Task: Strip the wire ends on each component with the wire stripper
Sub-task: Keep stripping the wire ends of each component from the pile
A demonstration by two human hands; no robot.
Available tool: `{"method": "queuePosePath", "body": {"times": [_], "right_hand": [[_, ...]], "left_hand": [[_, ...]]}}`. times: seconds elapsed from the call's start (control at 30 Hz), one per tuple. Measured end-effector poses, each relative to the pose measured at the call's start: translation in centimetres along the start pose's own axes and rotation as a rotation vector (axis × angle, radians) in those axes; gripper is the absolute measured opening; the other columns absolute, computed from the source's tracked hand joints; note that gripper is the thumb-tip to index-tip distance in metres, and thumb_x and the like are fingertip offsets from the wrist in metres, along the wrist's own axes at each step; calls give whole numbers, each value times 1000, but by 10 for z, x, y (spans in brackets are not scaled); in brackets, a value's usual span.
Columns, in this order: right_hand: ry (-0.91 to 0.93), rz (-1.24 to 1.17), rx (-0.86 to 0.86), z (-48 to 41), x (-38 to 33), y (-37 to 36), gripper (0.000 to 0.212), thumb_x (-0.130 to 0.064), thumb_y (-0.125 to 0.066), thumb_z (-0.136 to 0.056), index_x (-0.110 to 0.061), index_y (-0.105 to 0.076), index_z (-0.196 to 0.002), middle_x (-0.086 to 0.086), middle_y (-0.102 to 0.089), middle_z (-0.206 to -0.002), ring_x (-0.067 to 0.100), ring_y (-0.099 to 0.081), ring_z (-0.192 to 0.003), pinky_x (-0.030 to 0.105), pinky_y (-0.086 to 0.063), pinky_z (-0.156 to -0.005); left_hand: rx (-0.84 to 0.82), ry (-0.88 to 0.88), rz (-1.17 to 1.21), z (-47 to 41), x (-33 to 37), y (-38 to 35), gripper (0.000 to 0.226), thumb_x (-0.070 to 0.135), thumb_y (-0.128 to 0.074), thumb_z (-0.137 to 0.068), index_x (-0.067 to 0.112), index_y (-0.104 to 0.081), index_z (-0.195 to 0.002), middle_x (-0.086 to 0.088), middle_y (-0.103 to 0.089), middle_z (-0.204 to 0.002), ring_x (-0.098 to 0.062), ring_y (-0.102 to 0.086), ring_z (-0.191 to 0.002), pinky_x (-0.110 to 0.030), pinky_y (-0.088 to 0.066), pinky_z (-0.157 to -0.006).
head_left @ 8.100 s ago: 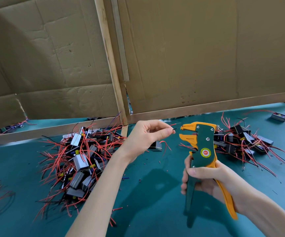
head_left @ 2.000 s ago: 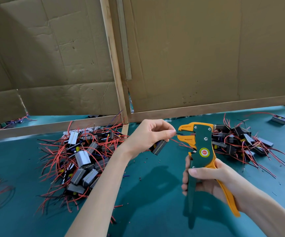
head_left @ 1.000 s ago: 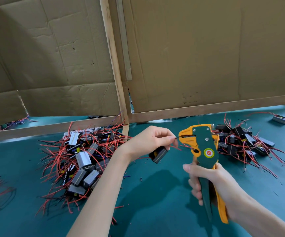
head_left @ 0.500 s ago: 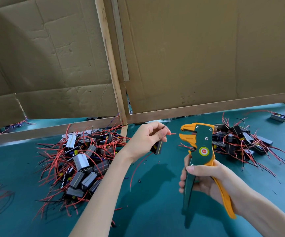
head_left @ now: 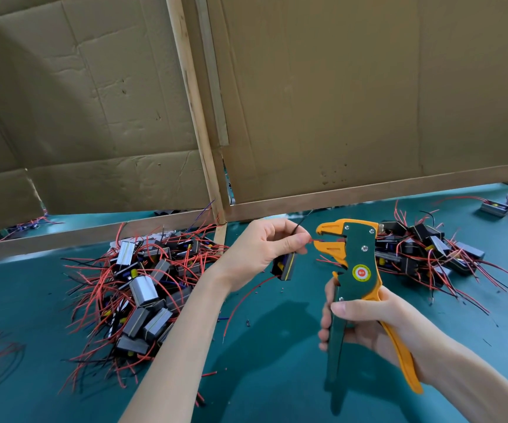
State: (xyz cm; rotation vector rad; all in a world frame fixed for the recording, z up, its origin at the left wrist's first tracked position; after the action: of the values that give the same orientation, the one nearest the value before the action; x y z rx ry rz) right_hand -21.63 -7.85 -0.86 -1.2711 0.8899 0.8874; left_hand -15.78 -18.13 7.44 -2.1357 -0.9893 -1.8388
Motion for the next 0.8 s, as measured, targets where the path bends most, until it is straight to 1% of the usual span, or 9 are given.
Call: {"method": "queuePosePath", "body": {"times": [0.17,0.3,0.37,0.43,0.5,0.6,0.67,0.73,0.8], "right_hand": [[22,38,-36,1,-2,-4,23,-10,-80,-52,-6,-68,-71,27,-60,-69,39,-64,-63,47,-56,-63],[20,80,-46,4,-2,-6,23,-13,-82,-54,-7,-66,-69,25,-58,-67,38,-62,-61,45,-55,-62],[8,109,-33,6,1,-4,28,-17,-86,-53,-8,-64,-68,23,-57,-65,36,-60,-58,44,-55,-60],[-6,145,-23,8,3,-2,42,-25,-94,-48,-8,-63,-69,22,-56,-63,34,-59,-55,41,-54,-58],[-20,185,-6,10,5,-1,51,-34,-97,-42,-8,-62,-69,21,-55,-62,32,-58,-52,39,-54,-56],[-34,204,53,11,7,1,49,-34,-96,-42,-10,-60,-64,20,-52,-58,29,-54,-47,36,-51,-51],[-36,211,106,12,10,3,42,-34,-88,-49,-11,-56,-61,17,-49,-55,27,-50,-44,33,-48,-47],[-23,216,165,11,11,7,38,-37,-81,-52,-14,-52,-60,13,-46,-53,25,-46,-42,29,-44,-43],[-22,153,167,9,13,7,31,-33,-81,-51,-16,-58,-61,14,-50,-56,27,-49,-44,31,-46,-45]], "left_hand": [[-37,41,6,2,-3,-3,9,22,-63,-90,15,-67,-86,-1,-66,-83,-7,-61,-80,-17,-47,-76],[-60,78,8,4,-5,-3,10,23,-65,-90,21,-69,-82,4,-65,-76,-4,-59,-72,-16,-45,-67],[-66,93,5,5,-4,-2,10,29,-66,-87,24,-70,-79,4,-64,-74,-9,-56,-71,-19,-44,-66],[-75,101,-17,6,-4,0,11,32,-65,-85,24,-71,-80,4,-63,-72,-14,-50,-68,-20,-41,-62],[-90,102,-38,7,-4,1,11,31,-66,-86,22,-70,-82,5,-63,-70,-15,-47,-65,-19,-40,-60],[-104,108,-42,8,-4,2,10,26,-66,-88,18,-70,-84,4,-64,-71,-17,-48,-68,-21,-40,-63],[-109,115,-63,9,-5,3,10,23,-64,-91,15,-70,-87,4,-65,-72,-14,-53,-69,-20,-44,-66],[-89,126,-121,8,-8,5,10,23,-64,-91,17,-71,-87,6,-68,-72,-9,-58,-72,-19,-46,-74],[-81,131,-193,7,-10,5,11,22,-63,-92,21,-71,-84,10,-69,-70,-2,-61,-73,-15,-46,-77]]}}
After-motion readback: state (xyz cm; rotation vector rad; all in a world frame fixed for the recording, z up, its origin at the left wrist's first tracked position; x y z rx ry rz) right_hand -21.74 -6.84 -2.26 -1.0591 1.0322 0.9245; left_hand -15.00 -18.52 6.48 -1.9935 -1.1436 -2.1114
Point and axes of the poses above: each hand's wrist, its own z-axis away from the middle knuckle, its own y-axis out of the back of the hand, x = y × z, the point moved 10 cm from there along -z, towards the middle knuckle
